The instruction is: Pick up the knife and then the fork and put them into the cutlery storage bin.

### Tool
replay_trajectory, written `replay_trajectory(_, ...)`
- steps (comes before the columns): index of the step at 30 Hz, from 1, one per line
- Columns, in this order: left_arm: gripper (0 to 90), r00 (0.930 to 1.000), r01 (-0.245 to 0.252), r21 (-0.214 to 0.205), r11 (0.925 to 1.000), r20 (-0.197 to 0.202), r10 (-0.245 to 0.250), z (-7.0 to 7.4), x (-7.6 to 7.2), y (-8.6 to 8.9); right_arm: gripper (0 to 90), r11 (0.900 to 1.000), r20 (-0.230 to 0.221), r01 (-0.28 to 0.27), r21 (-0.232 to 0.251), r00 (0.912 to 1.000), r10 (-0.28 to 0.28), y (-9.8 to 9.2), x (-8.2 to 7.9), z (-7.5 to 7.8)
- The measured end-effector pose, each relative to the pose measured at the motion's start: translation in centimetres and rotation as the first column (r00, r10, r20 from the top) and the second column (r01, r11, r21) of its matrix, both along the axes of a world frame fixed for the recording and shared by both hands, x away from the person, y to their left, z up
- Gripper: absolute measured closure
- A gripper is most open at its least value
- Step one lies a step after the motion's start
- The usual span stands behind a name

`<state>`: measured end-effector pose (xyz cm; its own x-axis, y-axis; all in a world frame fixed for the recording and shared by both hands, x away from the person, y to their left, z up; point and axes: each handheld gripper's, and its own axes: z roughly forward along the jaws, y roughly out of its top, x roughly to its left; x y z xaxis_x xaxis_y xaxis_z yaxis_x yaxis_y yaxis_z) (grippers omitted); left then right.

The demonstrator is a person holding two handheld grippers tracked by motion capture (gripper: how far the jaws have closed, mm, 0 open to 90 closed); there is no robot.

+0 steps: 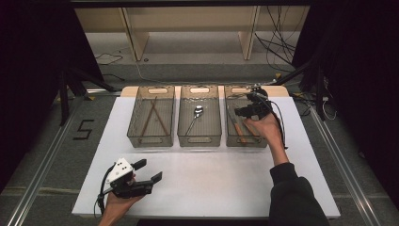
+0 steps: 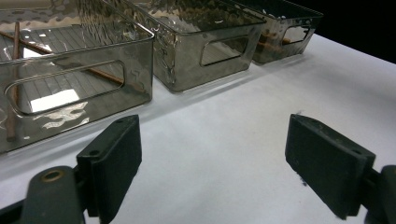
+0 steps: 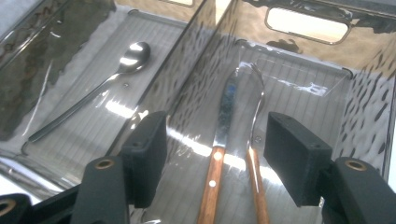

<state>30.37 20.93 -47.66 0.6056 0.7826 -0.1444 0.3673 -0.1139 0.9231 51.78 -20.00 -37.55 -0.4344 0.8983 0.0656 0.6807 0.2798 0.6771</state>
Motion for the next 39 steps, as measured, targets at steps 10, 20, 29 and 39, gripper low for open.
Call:
replay_trajectory(10,18.3,1.0000,0.001,0.002,1.0000,-0.001,-0.001,0.0,0.0,0.0,34.6,0.9936,0.070,-0.090,0.068,0.9939,0.085,0.6,-2.9,0.7)
replay_trajectory(20,18.3,1.0000,0.001,0.001,1.0000,-0.002,-0.001,0.0,0.0,-0.1,30.3,0.9613,0.168,-0.191,0.199,0.9729,0.159,0.7,-7.7,-0.1)
replay_trajectory(29,18.3,1.0000,0.003,0.005,1.0000,-0.003,-0.003,-0.1,0.0,-0.1,28.8,0.9324,0.231,-0.270,0.241,0.9490,0.215,0.4,-11.8,-1.8)
replay_trajectory(39,18.3,1.0000,0.006,0.007,1.0000,-0.004,-0.006,-0.1,0.0,-0.1,27.3,0.9124,0.269,-0.331,0.240,0.9259,0.265,0.4,-15.4,-3.9)
